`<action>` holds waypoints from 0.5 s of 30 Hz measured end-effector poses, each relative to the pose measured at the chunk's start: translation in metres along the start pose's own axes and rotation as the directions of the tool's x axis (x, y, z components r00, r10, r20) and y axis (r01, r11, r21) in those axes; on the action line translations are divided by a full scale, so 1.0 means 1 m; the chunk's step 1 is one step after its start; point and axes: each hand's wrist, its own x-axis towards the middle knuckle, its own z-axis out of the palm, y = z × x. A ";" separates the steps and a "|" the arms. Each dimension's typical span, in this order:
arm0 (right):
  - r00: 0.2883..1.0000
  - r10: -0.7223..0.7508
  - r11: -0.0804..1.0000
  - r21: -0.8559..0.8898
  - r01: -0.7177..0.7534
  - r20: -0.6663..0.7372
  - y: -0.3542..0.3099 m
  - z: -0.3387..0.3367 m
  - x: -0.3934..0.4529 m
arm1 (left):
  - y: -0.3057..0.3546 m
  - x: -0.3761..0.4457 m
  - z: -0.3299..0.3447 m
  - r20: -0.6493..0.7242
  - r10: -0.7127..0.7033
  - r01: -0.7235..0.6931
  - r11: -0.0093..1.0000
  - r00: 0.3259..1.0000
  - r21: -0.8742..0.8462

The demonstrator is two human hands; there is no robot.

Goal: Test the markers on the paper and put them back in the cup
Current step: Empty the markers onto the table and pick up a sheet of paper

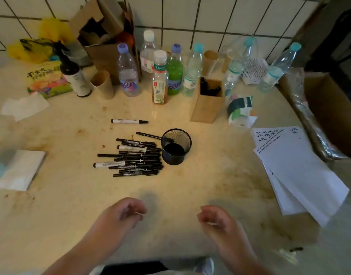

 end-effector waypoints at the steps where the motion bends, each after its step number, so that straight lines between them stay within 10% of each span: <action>1: 1.000 -0.015 1.000 -0.001 0.015 0.023 0.005 -0.015 -0.007 | 0.004 -0.007 0.013 -0.014 0.001 -0.001 1.000 1.000 -0.007; 15: 0.999 -0.036 0.997 0.065 0.033 0.032 0.082 -0.174 -0.049 | 0.045 -0.071 0.160 -0.043 -0.052 0.046 0.990 0.998 -0.134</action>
